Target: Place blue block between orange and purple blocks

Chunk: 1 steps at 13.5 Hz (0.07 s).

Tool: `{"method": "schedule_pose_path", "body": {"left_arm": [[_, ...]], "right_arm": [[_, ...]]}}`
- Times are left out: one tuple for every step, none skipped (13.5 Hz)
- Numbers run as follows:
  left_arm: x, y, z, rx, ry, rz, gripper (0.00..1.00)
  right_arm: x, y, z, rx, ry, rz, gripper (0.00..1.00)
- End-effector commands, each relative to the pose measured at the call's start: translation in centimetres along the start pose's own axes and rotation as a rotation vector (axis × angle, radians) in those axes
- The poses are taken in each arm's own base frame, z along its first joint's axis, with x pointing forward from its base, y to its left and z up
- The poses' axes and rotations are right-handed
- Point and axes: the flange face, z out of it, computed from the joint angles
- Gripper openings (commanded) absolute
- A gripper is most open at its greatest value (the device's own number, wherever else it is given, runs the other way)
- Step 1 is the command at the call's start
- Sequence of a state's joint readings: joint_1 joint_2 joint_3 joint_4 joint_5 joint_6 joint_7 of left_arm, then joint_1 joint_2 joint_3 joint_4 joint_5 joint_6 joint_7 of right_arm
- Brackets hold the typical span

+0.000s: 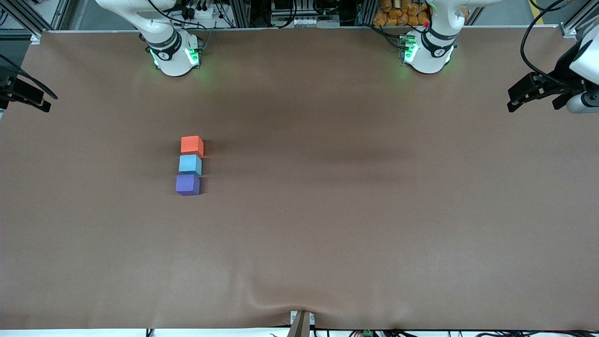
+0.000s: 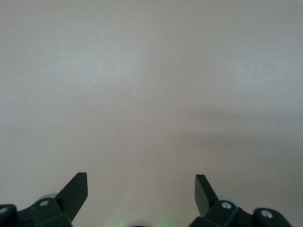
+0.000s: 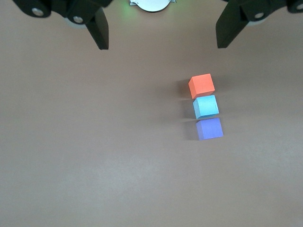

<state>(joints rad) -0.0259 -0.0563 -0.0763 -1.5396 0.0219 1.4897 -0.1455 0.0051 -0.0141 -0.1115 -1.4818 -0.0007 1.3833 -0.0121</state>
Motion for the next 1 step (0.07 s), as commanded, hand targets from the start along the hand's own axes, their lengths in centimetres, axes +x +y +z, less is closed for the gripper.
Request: {"method": "schedule_pose_path", "body": {"left_arm": [[-0.31,0.08,-0.59,-0.008,-0.012,0.022,1.00]], "right_arm": [[-0.70,0.45,-0.92,-0.014,0.004,0.010,1.00]]}}
